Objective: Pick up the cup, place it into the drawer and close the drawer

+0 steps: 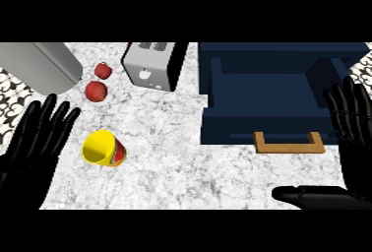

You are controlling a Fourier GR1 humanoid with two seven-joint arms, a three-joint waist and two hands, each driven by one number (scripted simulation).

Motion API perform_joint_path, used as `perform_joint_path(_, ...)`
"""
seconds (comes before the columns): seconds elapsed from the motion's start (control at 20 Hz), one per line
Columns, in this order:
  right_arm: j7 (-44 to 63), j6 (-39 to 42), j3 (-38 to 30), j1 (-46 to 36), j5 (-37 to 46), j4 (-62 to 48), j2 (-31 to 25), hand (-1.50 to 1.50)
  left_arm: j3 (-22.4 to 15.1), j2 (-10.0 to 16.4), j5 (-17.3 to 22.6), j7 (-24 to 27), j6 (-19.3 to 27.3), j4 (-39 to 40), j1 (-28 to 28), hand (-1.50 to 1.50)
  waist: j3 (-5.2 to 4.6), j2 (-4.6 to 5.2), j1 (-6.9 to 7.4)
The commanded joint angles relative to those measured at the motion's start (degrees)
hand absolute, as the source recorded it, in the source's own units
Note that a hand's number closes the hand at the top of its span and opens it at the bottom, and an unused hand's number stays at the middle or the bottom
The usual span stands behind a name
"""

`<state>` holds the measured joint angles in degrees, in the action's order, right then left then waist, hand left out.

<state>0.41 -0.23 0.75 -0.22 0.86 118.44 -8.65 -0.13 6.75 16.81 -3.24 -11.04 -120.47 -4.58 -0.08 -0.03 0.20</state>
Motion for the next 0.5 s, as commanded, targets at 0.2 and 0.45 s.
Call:
perform_joint_path(0.2,-0.7,3.2,-0.8,0.7,-0.5,-2.7,-0.4,-1.5,5.1,2.0,10.5,-1.8,-6.3,5.1,-2.9,-1.5,0.08,0.01,-0.14)
perform_joint_path(0.45,-3.9,2.3,0.4,0.2,2.2,-5.6,1.5,-1.5,8.2,1.9,5.9,4.2,-8.3,15.4,-2.0,-1.5,0.08,0.06,-0.25)
